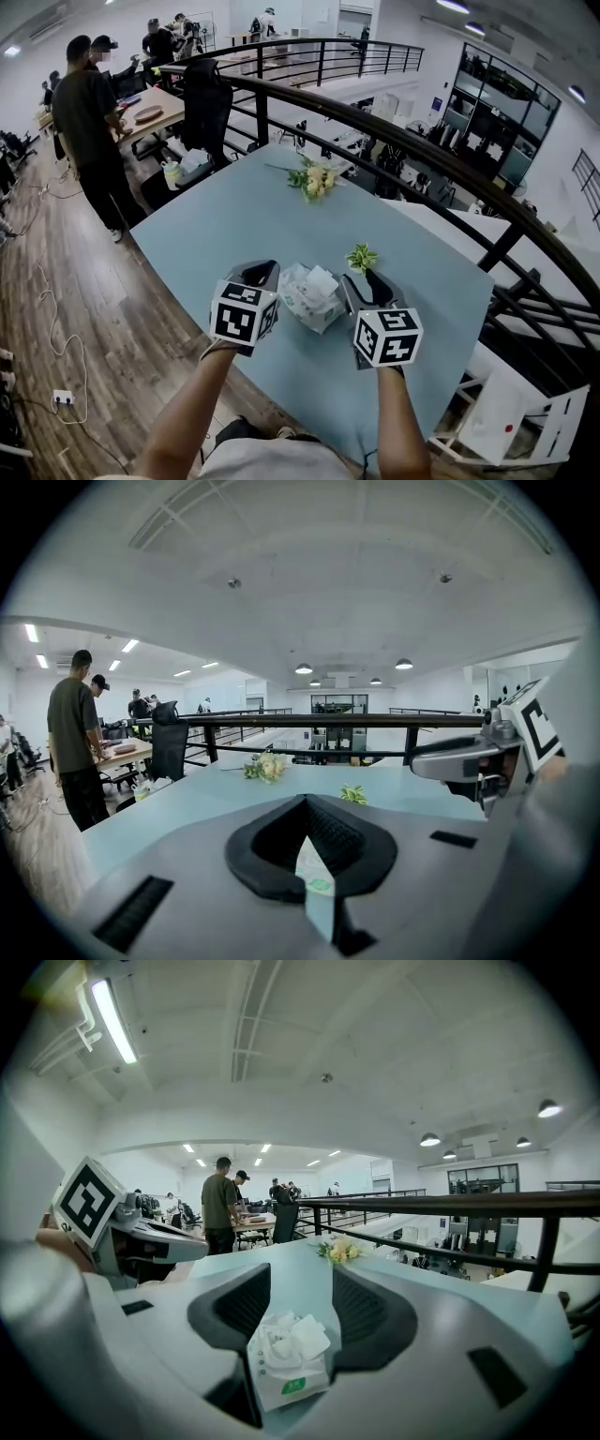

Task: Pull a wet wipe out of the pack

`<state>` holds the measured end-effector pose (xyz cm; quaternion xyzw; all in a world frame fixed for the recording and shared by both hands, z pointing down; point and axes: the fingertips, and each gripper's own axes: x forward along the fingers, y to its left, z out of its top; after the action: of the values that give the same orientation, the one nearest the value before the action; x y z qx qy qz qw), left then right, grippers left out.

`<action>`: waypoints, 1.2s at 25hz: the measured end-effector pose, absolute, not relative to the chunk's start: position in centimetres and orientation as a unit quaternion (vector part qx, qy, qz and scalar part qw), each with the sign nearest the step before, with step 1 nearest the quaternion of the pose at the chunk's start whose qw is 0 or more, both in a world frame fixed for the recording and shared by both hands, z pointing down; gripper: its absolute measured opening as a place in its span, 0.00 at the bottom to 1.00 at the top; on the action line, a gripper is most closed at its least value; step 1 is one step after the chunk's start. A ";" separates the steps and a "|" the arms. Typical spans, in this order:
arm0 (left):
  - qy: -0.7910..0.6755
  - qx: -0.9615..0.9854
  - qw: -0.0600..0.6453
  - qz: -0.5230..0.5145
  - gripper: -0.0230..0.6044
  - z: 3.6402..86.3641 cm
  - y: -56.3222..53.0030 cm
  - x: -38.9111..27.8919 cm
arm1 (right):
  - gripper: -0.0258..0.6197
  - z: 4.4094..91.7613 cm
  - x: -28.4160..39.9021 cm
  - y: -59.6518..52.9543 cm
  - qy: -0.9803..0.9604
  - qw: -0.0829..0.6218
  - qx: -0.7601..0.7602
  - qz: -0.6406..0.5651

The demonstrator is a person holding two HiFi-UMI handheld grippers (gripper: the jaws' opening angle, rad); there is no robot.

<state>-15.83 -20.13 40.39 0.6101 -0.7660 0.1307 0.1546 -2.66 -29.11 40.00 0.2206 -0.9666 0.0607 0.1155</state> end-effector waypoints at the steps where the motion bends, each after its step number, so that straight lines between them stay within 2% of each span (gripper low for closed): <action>1: -0.765 0.611 0.155 0.132 0.03 40.5 -20.3 -16.0 | 0.33 40.1 -2.8 -29.3 -0.966 0.114 0.223 0.062; 30: -0.634 0.742 0.148 0.161 0.03 41.9 -29.7 -21.9 | 0.33 40.6 -6.3 -33.5 -0.907 0.128 0.390 0.092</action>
<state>-21.89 -29.75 41.91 0.7419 -0.6340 0.1608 0.1478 -6.30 -33.48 40.57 0.3899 -0.9072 0.0925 0.1282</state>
